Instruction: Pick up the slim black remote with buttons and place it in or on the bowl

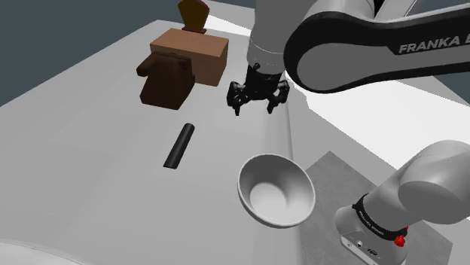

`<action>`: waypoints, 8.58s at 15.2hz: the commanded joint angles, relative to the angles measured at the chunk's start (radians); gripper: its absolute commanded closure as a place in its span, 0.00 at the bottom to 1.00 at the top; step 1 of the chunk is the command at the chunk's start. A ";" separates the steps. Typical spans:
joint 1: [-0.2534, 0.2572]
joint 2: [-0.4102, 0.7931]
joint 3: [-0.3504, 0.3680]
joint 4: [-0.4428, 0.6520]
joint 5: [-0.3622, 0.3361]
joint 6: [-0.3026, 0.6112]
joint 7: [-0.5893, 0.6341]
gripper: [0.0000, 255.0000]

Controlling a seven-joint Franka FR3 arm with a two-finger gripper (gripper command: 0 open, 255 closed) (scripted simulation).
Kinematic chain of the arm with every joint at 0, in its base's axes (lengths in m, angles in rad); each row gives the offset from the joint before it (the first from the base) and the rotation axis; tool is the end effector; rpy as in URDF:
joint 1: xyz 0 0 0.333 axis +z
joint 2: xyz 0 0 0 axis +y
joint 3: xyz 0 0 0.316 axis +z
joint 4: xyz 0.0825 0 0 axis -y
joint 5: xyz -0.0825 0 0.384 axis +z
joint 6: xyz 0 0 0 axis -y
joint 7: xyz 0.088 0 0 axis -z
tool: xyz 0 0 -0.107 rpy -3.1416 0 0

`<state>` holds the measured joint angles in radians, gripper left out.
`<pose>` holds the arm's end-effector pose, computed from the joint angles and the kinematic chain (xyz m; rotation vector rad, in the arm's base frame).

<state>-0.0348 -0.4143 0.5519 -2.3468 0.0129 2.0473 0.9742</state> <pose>0.3809 0.2323 0.4725 2.9268 -0.7396 0.2692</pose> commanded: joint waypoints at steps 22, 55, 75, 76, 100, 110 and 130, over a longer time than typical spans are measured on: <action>0.153 0.951 0.103 0.643 -0.629 -0.016 0.873 0.00; 0.135 0.903 0.125 0.677 -0.588 -0.081 0.829 1.00; 0.135 0.827 0.162 0.843 -0.513 -0.293 0.742 1.00; 0.137 0.826 0.162 0.854 -0.511 -0.304 0.738 1.00; 0.250 -0.286 0.086 -0.162 0.163 -0.169 0.523 1.00; 0.273 -0.285 0.129 -0.279 0.198 -0.054 0.547 1.00; 0.279 -0.310 0.107 -0.190 0.189 -0.167 0.551 0.00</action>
<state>0.2401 -0.7104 0.6690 -2.5551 0.2031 1.9149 1.5278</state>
